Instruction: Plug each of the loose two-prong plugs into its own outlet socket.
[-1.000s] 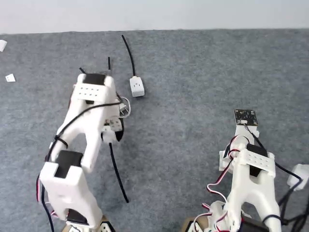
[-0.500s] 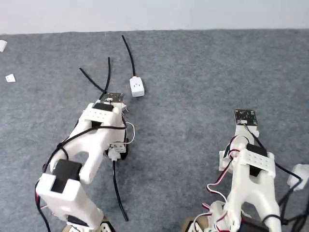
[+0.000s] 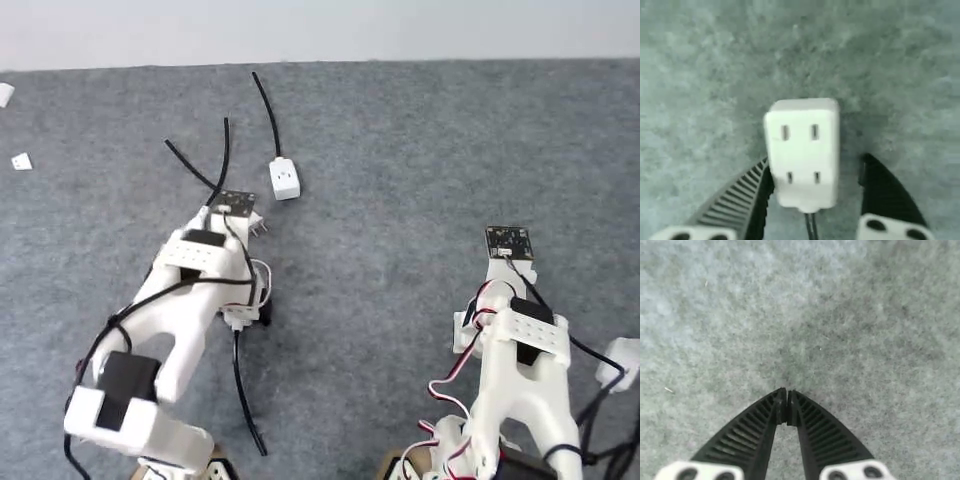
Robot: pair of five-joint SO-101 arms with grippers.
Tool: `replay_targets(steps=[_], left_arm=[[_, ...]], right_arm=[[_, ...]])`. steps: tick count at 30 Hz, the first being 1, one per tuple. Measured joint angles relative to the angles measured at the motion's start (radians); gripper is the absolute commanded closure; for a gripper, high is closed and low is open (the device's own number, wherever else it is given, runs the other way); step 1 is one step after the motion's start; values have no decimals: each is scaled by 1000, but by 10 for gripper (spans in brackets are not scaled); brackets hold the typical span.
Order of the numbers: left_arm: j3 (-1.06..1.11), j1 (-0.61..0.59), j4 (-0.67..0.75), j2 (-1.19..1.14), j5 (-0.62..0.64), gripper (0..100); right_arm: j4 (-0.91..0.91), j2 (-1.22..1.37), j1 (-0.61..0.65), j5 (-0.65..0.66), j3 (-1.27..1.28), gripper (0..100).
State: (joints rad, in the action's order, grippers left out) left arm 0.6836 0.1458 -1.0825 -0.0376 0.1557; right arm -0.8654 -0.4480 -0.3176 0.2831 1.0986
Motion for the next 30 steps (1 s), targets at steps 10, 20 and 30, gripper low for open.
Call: replay_targets(steps=[10,20,30], left_arm=[[150,5,-55,480,-2,724],[496,-187,92,861,-69,725],[643,-442,210,985,-149,725]], right_arm=[[0,0,0,0,0,988],[0,0,0,0,0,985],[0,3,149,0,-69,983]])
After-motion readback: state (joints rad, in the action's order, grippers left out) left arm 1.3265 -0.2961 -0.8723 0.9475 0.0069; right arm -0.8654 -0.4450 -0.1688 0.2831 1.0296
